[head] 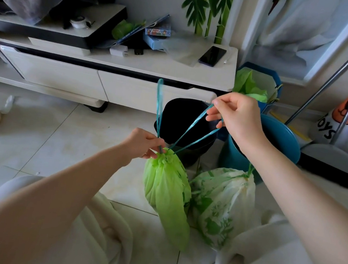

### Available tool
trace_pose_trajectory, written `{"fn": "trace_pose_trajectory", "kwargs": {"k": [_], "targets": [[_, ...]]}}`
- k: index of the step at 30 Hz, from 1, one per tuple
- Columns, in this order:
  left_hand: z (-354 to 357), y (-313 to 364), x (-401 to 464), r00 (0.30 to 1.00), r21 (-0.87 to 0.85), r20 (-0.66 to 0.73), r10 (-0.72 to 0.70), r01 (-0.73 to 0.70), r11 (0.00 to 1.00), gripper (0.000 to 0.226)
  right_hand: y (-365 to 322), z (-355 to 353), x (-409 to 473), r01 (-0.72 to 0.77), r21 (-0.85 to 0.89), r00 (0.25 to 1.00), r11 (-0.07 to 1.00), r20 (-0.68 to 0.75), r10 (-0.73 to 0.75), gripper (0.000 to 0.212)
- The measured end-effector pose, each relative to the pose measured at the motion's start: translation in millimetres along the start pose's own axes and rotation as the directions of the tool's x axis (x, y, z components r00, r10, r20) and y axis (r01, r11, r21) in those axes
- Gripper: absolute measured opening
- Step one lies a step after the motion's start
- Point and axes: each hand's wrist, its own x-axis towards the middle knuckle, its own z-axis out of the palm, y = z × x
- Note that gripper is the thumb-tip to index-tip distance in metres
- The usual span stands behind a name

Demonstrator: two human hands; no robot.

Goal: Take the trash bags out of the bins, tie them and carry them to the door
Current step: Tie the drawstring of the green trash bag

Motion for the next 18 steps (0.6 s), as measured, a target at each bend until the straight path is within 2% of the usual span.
{"fn": "trace_pose_trajectory", "kwargs": {"k": [3,6,9,13,18], "targets": [[4.5,-0.1,0.1,1.000,0.010,-0.008,-0.005,0.005,1.000,0.015,-2.9,-2.3,-6.8,0.104,-0.052,0.994,0.993,0.045,-0.102,0.014],[9.3,-0.7,0.4,0.999,0.127,-0.015,0.043,-0.041,0.991,0.022,-9.1,2.5,-17.3,0.280,-0.169,0.958,0.945,0.108,-0.264,0.014],[14.9,4.0,-3.6,0.991,0.237,0.077,0.109,-0.124,0.963,0.016,-16.2,7.2,-23.2,0.386,-0.208,0.922,0.899,0.125,-0.367,0.014],[21.5,15.1,-10.4,0.940,0.371,0.308,0.148,-0.262,0.891,0.028,-20.4,8.2,-20.1,0.362,-0.164,0.932,0.918,0.085,-0.353,0.012],[27.6,13.0,-11.5,0.904,0.452,0.393,0.167,-0.348,0.821,0.019,-15.9,12.7,-13.6,0.254,-0.005,0.966,0.967,0.054,-0.253,0.012]]}}
